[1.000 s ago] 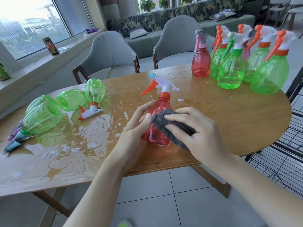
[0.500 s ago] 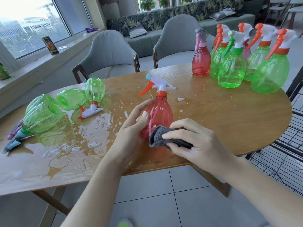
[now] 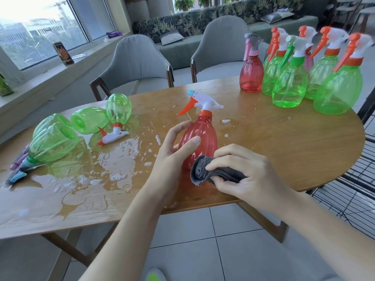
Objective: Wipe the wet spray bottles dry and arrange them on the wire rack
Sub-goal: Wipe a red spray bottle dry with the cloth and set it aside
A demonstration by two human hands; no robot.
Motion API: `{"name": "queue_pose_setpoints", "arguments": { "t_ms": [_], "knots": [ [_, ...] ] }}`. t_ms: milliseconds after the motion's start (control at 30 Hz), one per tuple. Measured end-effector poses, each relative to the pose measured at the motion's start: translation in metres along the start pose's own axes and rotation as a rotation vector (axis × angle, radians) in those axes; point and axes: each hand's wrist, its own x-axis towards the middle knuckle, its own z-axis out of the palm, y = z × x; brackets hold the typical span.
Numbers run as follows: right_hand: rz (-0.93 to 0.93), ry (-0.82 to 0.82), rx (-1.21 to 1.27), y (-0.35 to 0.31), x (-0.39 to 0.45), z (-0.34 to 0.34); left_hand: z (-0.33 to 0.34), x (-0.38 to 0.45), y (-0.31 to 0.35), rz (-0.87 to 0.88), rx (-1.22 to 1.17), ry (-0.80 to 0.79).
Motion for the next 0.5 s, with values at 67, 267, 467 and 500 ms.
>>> {"name": "queue_pose_setpoints", "arguments": {
  "t_ms": [67, 267, 467, 500],
  "knots": [
    [-0.007, 0.010, -0.022, 0.004, -0.001, 0.001, -0.004, 0.002, -0.003, -0.030, -0.016, 0.005],
    [0.057, 0.085, 0.066, 0.006, 0.003, 0.000, -0.012, -0.002, 0.000, -0.072, -0.115, -0.107],
    [0.177, 0.248, 0.079, 0.011, 0.023, -0.010, -0.020, -0.005, -0.003, -0.019, 0.000, -0.211],
    [0.199, 0.252, 0.096, 0.012, 0.024, -0.012, -0.020, -0.005, -0.003, -0.009, 0.036, -0.218]
  ]
}}
